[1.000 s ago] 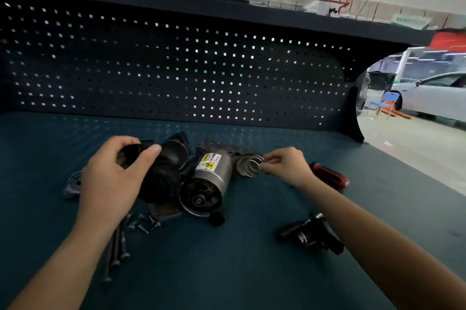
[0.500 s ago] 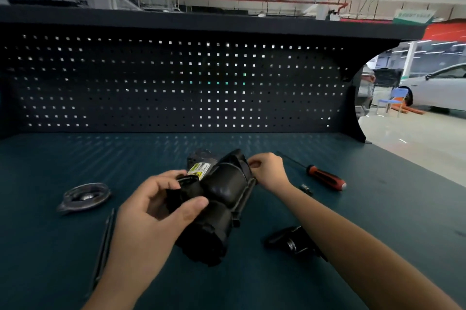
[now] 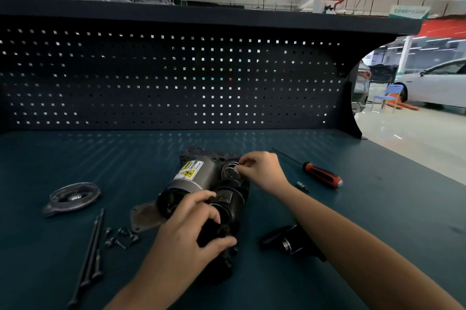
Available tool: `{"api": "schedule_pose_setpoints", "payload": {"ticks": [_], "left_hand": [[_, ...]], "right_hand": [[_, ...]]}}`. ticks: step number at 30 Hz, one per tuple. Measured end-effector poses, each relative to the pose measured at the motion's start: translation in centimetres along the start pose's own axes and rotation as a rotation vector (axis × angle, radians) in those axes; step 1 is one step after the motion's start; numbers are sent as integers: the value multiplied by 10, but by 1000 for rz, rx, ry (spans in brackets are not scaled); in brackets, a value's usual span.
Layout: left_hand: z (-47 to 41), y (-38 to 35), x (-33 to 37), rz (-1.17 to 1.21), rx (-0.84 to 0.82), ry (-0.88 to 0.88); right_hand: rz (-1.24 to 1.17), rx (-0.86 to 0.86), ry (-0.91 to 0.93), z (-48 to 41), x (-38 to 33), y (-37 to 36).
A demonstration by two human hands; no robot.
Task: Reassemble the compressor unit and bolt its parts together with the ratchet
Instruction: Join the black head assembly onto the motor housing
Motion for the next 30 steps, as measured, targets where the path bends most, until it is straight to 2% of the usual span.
{"api": "schedule_pose_setpoints", "payload": {"ticks": [6, 18, 24, 26, 30], "left_hand": [[-2, -12, -3, -68, -21, -118], [-10, -19, -2, -250, -31, -222], [-12, -21, -5, -267, -64, -225], [-14, -22, -7, -256, -73, -201], [-18, -29, -9, -239, -79, -171]], "right_hand": [[97, -37, 84, -2, 3, 2], [-9, -202, -15, -16, 3, 10], [-125, -222, -180, -17, 6, 9], [-181, -179, -237, -15, 7, 8], [-264, 57, -359, -10, 13, 10]]}}
Point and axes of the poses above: each hand's wrist, its own z-axis away from the middle knuckle, its own y-axis out of the back of the hand, x = y × z, the point moved 1 cm from there along -z, towards the middle knuckle, and after that the axes turned 15 degrees about x, right-handed, at the moved point
